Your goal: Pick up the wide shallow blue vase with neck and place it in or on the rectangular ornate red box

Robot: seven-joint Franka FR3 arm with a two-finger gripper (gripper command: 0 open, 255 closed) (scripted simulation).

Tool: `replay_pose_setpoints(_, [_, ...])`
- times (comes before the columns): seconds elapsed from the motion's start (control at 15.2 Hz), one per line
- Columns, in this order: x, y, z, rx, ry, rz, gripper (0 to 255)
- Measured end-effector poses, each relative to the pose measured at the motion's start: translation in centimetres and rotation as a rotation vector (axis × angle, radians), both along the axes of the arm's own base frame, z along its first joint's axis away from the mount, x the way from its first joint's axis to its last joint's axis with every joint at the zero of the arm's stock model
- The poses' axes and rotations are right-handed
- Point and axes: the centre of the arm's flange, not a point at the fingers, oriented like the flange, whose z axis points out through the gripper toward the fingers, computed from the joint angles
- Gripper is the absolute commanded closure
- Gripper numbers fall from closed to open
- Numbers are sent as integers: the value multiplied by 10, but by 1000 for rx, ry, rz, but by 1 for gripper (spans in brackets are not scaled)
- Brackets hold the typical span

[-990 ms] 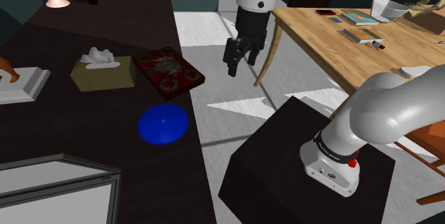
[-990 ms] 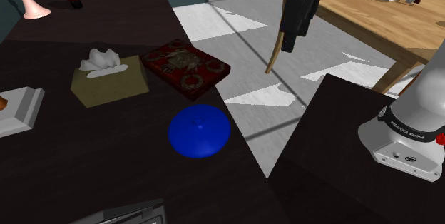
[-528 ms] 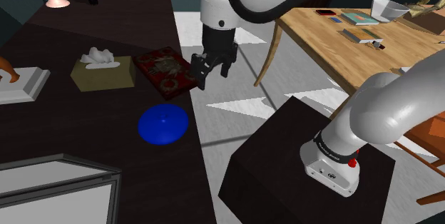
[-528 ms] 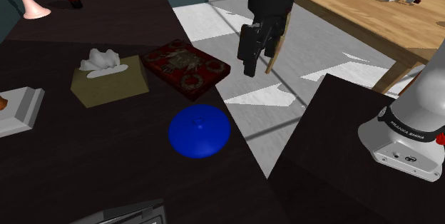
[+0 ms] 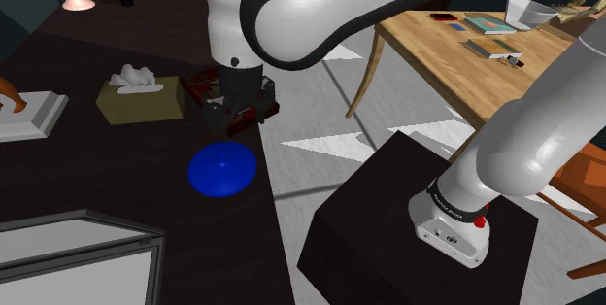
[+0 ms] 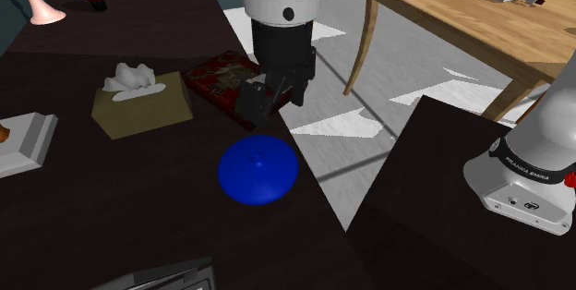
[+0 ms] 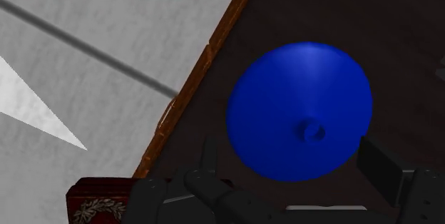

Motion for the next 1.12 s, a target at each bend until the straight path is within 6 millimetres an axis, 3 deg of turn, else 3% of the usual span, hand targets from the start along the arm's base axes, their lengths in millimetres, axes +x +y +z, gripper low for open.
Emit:
replay_pose_setpoints(0.26, [17, 41, -15, -1, -14, -8, 0])
replay_pose_setpoints(0.79, [22, 49, -57, -2, -17, -11, 0])
replay_pose_setpoints(1.12, [22, 49, -60, -2, -17, -11, 0])
